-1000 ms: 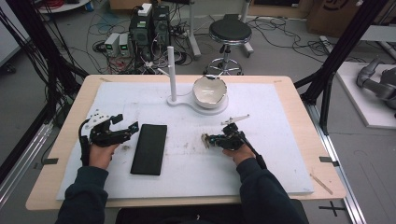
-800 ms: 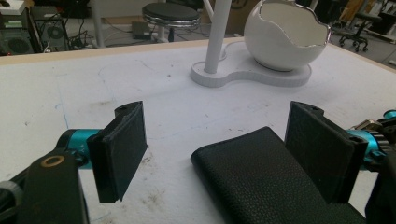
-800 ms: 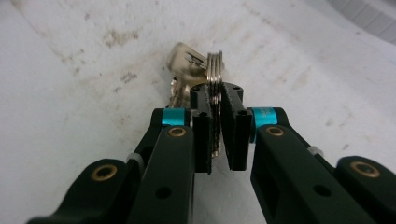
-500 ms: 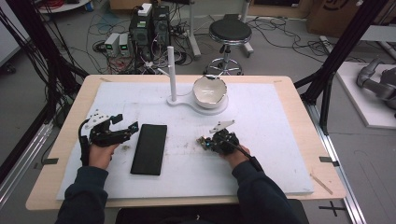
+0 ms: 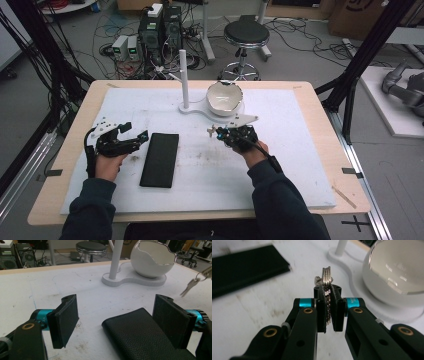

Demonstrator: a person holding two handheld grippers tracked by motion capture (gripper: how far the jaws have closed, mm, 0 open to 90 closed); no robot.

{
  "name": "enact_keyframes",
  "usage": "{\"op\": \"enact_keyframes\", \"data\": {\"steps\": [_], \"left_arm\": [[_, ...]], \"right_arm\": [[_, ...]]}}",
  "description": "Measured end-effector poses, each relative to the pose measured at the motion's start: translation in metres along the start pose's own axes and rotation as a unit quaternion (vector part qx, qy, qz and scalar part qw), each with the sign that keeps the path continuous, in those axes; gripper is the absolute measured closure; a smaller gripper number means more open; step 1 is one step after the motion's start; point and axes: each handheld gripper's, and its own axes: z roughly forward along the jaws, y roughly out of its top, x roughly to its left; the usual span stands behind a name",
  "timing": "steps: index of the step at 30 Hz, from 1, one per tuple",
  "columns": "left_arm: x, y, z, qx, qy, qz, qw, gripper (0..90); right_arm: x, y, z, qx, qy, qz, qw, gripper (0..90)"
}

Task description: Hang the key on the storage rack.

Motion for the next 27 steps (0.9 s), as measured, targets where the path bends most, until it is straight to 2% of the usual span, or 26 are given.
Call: {"op": "enact_keyframes", "data": {"steps": [7,14,18,23,27], "left_arm": [[0.0,0.0,0.0,-0.002,-0.003,0.002,1.0,20.7],[0.0,0.0,0.0,-0.004,-0.003,0.0,1.0,20.8],[0.0,0.0,0.0,-0.003,-0.003,0.0,1.0,20.8],[0.001,0.0,-0.001,-0.005,-0.002,-0.002,1.0,20.8],[0.001,0.0,-0.001,-0.006,-0.003,-0.004,1.0,20.8]], "right_arm": [[-0.016,0.047,0.0,-0.027,0.016,-0.026,0.9992,85.3],[-0.026,0.094,0.013,-0.055,0.031,-0.045,0.997,85.3],[-0.03,0.121,0.025,-0.059,0.041,-0.056,0.9958,85.3],[-0.033,0.15,0.041,-0.054,0.032,-0.071,0.9955,85.3],[-0.034,0.17,0.052,-0.054,0.026,-0.07,0.9957,85.3]]}}
